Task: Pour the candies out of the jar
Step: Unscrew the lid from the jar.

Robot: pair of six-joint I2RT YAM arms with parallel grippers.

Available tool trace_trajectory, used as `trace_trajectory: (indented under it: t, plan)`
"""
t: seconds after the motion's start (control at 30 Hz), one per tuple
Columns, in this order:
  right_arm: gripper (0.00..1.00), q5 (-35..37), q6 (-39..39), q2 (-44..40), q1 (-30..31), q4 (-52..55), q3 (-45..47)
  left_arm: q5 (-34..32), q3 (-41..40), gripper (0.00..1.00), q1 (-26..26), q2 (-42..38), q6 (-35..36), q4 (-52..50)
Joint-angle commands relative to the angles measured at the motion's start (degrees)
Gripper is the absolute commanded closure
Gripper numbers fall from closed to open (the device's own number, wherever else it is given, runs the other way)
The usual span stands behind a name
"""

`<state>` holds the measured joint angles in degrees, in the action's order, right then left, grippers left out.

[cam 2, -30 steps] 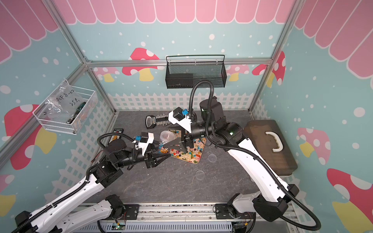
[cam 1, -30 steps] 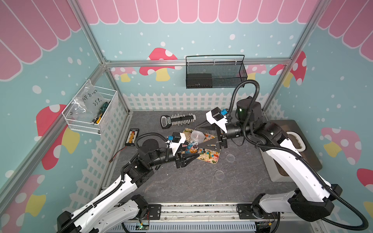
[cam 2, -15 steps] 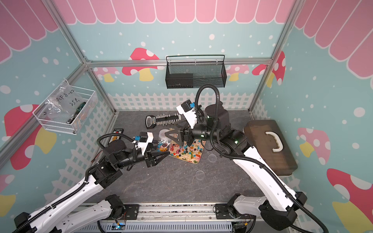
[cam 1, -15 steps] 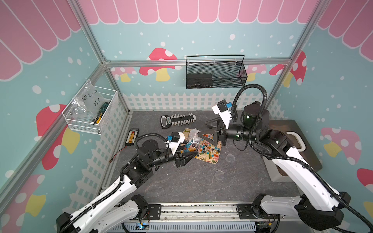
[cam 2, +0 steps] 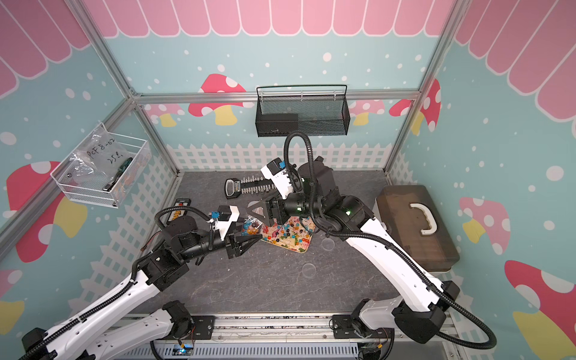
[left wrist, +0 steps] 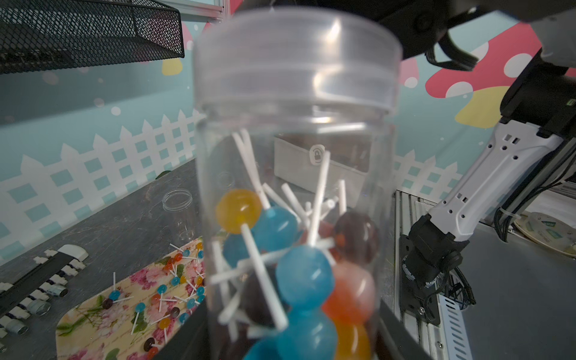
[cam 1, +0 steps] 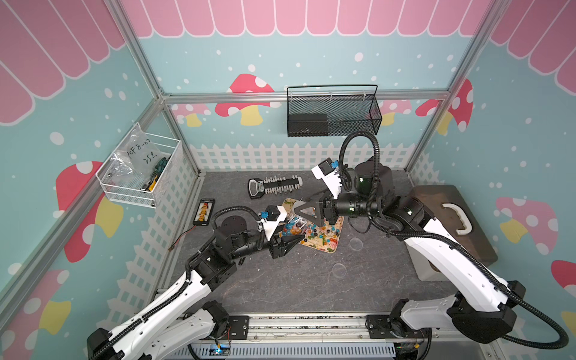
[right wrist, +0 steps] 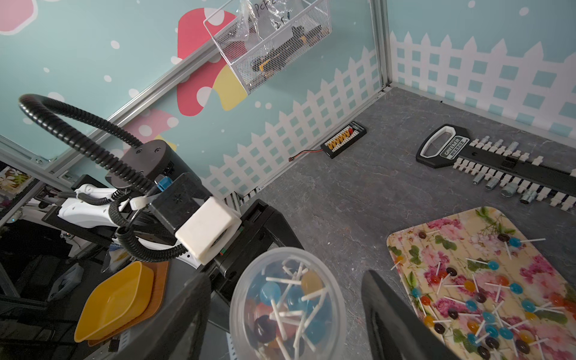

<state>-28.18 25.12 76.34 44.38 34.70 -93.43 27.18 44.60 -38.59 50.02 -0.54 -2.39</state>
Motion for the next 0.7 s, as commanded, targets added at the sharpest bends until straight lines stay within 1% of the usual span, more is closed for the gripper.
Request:
trace_trajectory:
  t: [0.0,0.1,0.27,0.43,0.67]
  plan:
    - [0.25,1.1,0.0,0.5,0.5,1.6,-1.8,-0.6,1.1,0.41,0.3,-0.5,2.0,0.0]
    - [0.27,1.0,0.0,1.0,0.8,2.1,-2.3,-0.6,1.1,0.41,0.3,-0.6,1.9,0.0]
    - [0.33,0.9,-1.0,1.7,1.3,3.1,-3.2,-0.5,0.9,0.41,0.3,-0.8,1.8,0.4]
    - [0.45,0.5,-1.9,2.2,1.4,3.2,-4.1,-0.5,0.7,0.41,0.3,-1.6,1.5,0.3]
    - [0.57,-0.1,-3.0,2.9,1.4,3.2,-4.9,-0.2,0.7,0.41,0.2,-2.2,1.1,-0.2]
